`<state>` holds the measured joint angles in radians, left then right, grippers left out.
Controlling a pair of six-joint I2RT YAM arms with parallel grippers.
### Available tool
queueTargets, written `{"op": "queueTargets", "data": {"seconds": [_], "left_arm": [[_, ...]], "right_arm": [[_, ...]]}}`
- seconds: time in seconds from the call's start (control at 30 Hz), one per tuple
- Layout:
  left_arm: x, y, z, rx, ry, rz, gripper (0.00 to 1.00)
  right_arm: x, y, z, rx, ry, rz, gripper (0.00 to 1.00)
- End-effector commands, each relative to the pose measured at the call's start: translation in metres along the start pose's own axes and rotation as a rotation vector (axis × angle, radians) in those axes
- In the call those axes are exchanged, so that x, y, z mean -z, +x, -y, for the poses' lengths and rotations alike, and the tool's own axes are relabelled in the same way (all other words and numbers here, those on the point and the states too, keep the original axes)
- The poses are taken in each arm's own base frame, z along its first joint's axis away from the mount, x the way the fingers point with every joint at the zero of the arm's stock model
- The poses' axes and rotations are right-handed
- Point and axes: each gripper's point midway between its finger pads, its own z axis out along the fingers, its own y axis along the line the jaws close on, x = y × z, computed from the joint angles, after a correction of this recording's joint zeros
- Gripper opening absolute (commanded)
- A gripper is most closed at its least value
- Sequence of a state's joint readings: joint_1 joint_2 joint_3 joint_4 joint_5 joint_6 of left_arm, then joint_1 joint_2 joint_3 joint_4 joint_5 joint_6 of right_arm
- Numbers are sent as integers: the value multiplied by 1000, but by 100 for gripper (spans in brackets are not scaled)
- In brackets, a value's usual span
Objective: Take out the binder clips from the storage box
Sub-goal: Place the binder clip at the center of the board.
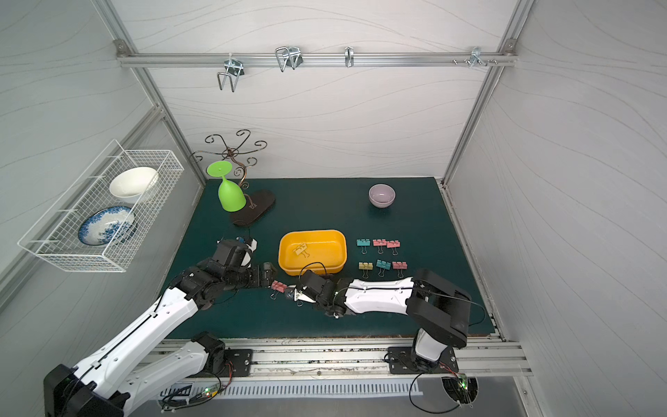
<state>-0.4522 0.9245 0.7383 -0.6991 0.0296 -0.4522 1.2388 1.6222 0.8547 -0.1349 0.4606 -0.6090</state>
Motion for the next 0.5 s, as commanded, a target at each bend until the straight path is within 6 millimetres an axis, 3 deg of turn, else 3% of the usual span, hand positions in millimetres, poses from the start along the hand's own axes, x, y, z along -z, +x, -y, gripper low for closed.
{"op": "queueTargets", "data": {"seconds": [0.0,0.27,0.47], "left_arm": [[9,-17,6,-1,15,55,98],[9,-17,8,2,19,49,98],[9,-17,8,4,24,49,98]], "right_arm": [[0,5,-14,38,-34,-17,4],[12,7,-41,42,-134,-1,24],[41,2,-45,-26,-191,77,33]]}}
